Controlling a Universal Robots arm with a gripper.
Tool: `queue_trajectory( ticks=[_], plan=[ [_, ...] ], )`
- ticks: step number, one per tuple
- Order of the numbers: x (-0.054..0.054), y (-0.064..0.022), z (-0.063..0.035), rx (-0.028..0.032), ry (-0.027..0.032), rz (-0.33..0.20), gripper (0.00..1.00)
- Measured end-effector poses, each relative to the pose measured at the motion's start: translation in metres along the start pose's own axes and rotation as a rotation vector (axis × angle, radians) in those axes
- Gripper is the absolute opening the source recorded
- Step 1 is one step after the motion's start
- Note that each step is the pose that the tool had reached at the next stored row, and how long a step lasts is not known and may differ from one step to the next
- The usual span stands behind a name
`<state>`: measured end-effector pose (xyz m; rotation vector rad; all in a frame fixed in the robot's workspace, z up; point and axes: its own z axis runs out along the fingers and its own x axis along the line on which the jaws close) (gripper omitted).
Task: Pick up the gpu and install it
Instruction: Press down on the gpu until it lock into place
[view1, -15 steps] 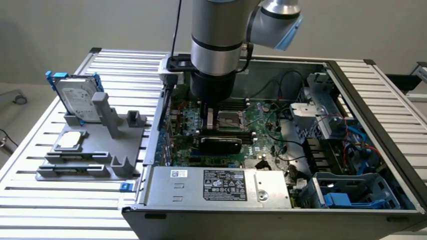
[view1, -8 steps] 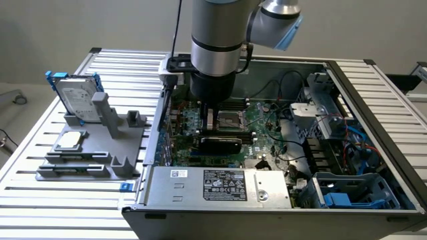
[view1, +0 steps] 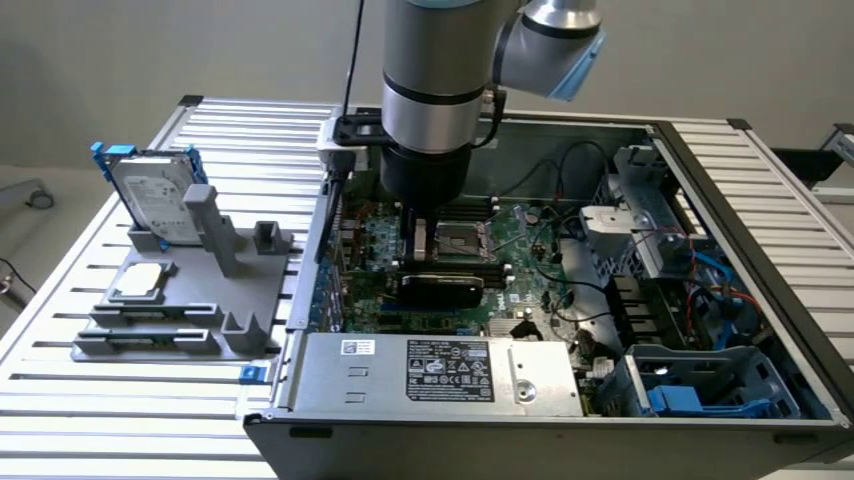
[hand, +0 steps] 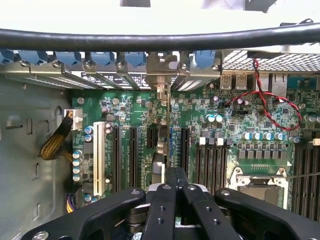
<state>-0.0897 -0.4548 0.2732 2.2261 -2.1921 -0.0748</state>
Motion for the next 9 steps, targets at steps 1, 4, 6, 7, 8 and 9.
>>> queue_trajectory(
  ticks=[1,4,6,7,8,9],
  plan=[
    [0.0000,0.0000,0.0003,0.0000,0.0000,0.000,0.11],
    [0.0001,0.0000,0.0018,0.0000,0.0004,0.000,0.11],
    [0.0001,0.0000,0.0028,-0.0001,0.0006,0.000,0.11],
    [0.0001,0.0000,0.0032,-0.0002,0.0008,0.000,0.11],
    [0.0001,0.0000,0.0035,-0.0002,0.0008,0.000,0.11],
    [0.0001,0.0000,0.0039,-0.0002,0.0009,0.000,0.11]
  ],
)
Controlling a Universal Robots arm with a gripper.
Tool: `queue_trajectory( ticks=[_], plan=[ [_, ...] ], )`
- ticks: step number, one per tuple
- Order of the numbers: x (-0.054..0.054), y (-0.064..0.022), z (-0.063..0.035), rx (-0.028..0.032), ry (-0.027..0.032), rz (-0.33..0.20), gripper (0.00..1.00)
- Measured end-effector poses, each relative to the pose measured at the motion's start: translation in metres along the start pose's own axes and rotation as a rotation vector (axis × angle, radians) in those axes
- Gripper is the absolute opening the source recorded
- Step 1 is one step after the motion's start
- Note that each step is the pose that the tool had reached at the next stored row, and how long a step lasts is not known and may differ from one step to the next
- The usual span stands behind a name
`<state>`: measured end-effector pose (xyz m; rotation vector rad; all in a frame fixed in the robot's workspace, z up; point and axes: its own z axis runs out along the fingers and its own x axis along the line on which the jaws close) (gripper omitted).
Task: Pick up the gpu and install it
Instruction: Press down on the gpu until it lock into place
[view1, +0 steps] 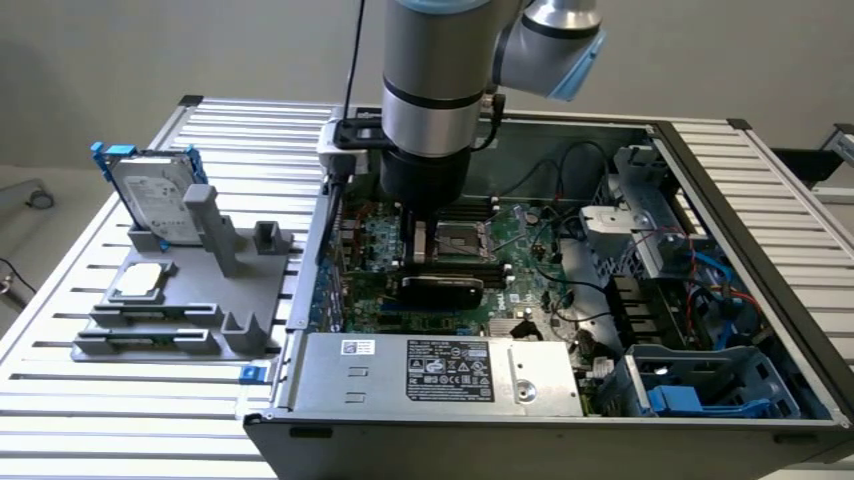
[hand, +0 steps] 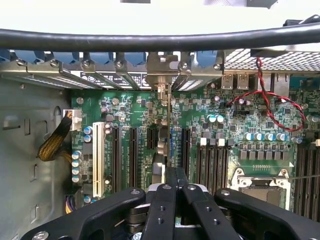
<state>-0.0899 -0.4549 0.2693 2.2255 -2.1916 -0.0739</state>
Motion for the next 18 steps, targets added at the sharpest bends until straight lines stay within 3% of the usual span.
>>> queue_trajectory(
  ticks=[11,18],
  plan=[
    [0.000,-0.0001,0.0032,0.0001,-0.0006,0.000,0.11],
    [0.000,0.0013,-0.0073,-0.0016,-0.0006,0.000,0.11]
  ],
)
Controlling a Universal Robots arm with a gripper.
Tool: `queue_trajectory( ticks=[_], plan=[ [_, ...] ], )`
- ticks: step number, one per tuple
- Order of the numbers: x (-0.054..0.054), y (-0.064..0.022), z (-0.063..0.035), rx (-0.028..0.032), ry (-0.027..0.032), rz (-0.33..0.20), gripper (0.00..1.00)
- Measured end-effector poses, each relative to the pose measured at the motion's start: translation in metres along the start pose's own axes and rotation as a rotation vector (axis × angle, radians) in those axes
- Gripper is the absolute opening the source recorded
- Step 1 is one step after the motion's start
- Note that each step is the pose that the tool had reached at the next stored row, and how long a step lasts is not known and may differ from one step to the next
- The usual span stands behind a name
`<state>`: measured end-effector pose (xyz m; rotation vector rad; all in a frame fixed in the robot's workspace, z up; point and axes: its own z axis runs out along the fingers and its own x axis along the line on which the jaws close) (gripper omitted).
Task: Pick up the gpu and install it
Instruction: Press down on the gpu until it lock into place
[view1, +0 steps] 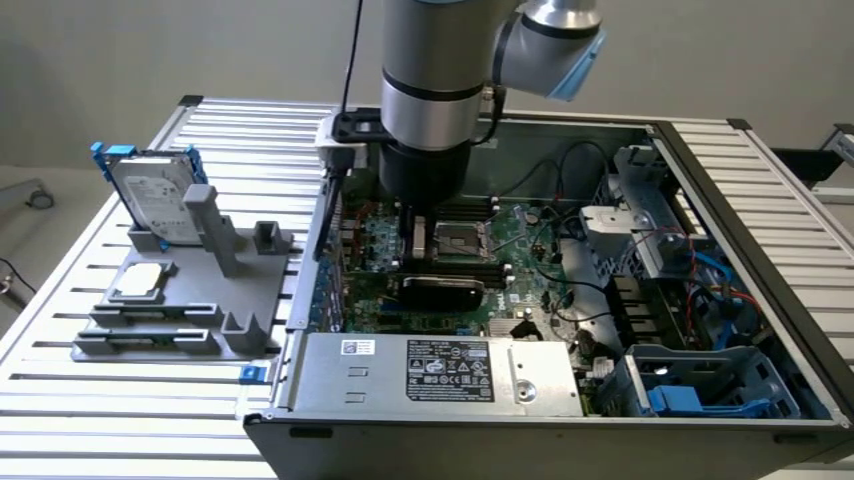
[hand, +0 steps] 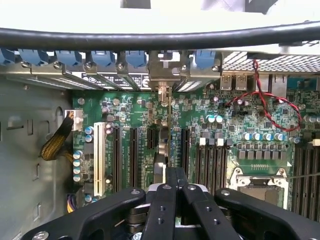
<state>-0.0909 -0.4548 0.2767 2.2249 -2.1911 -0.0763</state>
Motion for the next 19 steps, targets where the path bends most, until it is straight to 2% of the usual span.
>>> queue_trajectory(
  ticks=[11,19],
  plan=[
    [-0.001,0.0190,-0.0139,-0.0011,-0.0001,0.000,0.11],
    [-0.001,0.0428,-0.0142,-0.0012,0.0003,0.000,0.11]
  ],
)
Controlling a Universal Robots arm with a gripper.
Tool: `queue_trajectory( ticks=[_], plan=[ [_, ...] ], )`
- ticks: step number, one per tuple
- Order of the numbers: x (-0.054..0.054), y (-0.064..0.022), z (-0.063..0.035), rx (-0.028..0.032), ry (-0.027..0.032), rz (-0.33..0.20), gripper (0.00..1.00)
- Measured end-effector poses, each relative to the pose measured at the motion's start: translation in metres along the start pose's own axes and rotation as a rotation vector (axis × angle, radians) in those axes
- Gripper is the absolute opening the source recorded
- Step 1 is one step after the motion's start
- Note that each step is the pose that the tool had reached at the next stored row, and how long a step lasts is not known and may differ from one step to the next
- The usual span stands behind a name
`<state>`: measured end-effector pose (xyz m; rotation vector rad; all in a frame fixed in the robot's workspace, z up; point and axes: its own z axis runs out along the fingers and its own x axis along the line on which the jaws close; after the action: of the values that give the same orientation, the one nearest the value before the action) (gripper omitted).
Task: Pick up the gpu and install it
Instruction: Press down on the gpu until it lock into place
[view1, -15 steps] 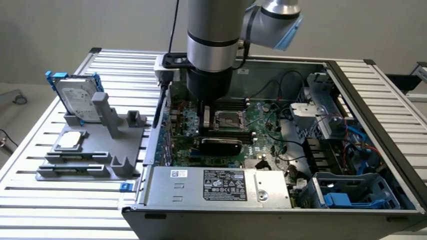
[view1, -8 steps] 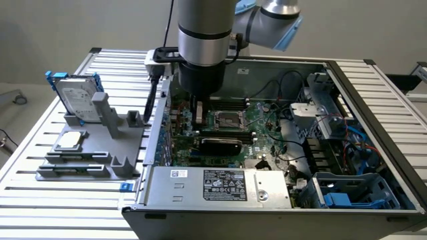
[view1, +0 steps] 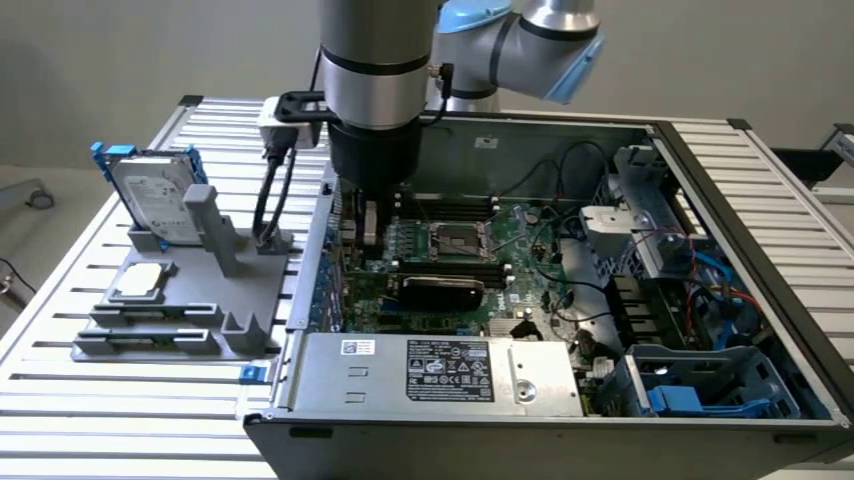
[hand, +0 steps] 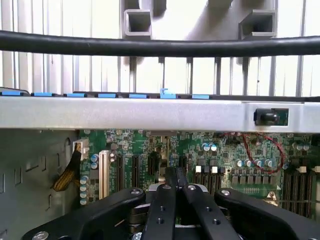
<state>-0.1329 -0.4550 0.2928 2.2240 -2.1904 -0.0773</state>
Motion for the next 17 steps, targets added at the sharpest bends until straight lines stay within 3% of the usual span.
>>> queue_trajectory(
  ticks=[8,17],
  plan=[
    [0.003,0.0131,-0.0023,0.0000,0.0008,0.000,0.11],
    [0.013,0.0142,-0.0061,-0.0002,0.0011,0.009,0.11]
  ],
)
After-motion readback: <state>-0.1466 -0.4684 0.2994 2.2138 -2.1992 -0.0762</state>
